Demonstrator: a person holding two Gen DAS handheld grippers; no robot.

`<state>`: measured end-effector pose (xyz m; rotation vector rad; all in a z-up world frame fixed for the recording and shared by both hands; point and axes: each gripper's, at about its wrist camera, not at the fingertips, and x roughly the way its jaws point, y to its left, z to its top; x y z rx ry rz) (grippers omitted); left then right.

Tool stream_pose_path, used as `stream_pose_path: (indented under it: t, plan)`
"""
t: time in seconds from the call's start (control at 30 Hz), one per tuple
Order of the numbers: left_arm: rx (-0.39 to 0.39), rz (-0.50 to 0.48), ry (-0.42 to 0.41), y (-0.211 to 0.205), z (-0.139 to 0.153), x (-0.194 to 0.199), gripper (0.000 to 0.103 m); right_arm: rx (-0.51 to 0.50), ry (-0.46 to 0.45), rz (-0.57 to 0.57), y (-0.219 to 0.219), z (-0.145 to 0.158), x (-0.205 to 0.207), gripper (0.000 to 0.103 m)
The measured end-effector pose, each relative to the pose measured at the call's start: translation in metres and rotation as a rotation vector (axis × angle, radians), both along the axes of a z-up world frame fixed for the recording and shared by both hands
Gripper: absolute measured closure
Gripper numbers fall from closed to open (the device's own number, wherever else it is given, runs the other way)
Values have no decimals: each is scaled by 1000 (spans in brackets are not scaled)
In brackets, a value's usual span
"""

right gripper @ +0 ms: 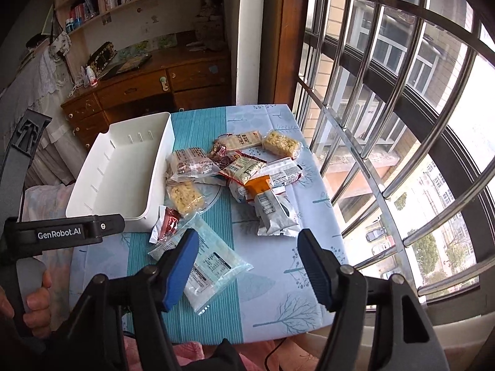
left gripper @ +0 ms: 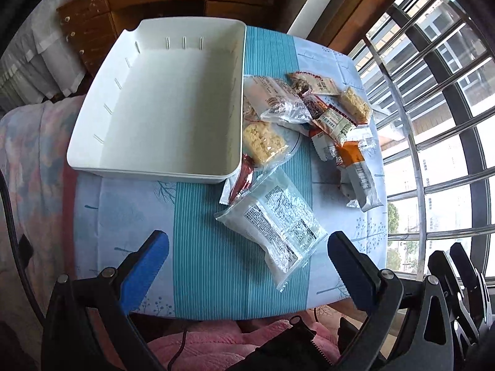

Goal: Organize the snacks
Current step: 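Move both tools toward the snack pile beside the white tray, then grasp the clear blue-labelled bag with left tool while right tool grasps orange-topped bar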

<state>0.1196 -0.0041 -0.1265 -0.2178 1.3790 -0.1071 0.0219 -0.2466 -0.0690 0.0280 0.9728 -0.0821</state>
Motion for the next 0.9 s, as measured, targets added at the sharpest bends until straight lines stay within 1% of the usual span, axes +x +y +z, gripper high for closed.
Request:
stream_pose_path:
  t: [0.07,0.17,0.27,0.33,0.47,0.53,0.7,0.8,0.9]
  plan:
    - [-9,26,53,-6,-13,4,1,2,17,25,-7,-6,8,37]
    - [-26,74,133,-13,-34,9,1,7,56,67,-19,-20,21,42]
    - [-39,118,198,-21,-59,15,1,9,87,111,-30,-33,36,43]
    - [-66,140,242,-25,-78,17,1,16,97,143,-37,-41,45,45]
    - [-148,196,327,-32,-117,14,1,50,131,191,-49,-63,59,47]
    - [-171,223,349,-33,-133,12,1,62,152,209,-54,-76,67,50]
    - [-200,281,366,-32,-164,5,1,78,173,250,-61,-104,83,51]
    - [-191,312,373,-33,-176,2,1,80,178,270,-64,-119,91,51]
    - [-200,336,362,-35,-184,0,1,67,191,278,-65,-131,97,51]
